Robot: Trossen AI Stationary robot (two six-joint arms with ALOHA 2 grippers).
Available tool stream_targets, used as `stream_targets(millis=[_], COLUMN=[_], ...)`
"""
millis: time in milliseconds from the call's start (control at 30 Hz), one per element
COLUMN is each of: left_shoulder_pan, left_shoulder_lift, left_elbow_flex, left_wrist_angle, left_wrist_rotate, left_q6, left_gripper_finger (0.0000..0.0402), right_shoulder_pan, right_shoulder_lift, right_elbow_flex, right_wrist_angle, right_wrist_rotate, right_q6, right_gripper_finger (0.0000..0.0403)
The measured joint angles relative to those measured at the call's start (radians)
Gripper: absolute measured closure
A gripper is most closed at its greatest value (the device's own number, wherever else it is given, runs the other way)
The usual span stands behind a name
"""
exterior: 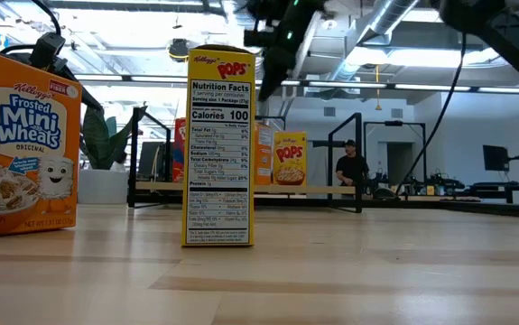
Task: Stack cereal on shelf
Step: Put the right orange cereal box on the shelf aligned with the other orange cereal box
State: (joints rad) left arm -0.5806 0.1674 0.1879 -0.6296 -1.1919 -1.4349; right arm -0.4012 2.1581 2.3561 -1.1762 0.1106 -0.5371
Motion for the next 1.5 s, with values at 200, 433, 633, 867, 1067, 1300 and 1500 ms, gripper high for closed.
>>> stream_targets(millis=[200,433,633,867,1067,1300,1500], left_shoulder_pan=[0.000,0.000,0.000,0.000,0.000,0.000,0.000], left_shoulder_lift=[0.000,0.000,0.000,0.000,0.000,0.000,0.000], left_elbow_flex=[0.000,0.000,0.000,0.000,0.000,0.000,0.000], left_wrist_angle=[0.000,0.000,-0.003,-0.003,-0.004,-0.004,-0.004], left_wrist_rotate=[0.001,0.005,0.005,0.005,0.004,0.005,0.005], left_q6=[0.008,0.008,0.019,0.018,0.008,0.007,0.009], left_gripper_finger=[0.0116,0.0116,0.0116,0.0116,0.0116,0.0116,0.0116], right_shoulder_pan=[0.036,0.061,0.051,0.021,-0.019,-0.041,-0.024], right_shoulder_lift=[-0.075,-0.074,-0.072,-0.072,-0.072,-0.072,-0.074], right_elbow_flex=[0.003,-0.102,-0.209,-0.274,-0.285,-0.284,-0.284], right_wrist_angle=[-0.048,-0.114,-0.051,0.103,0.126,0.173,0.016], right_wrist_rotate=[-0.011,-0.085,-0.086,-0.086,-0.085,-0.085,-0.101], right_q6=[0.143,0.190,0.165,0.144,0.136,0.138,0.176], right_gripper_finger=[0.0174,0.0313,0.0392,0.0358,0.0382,0.0387,0.0368])
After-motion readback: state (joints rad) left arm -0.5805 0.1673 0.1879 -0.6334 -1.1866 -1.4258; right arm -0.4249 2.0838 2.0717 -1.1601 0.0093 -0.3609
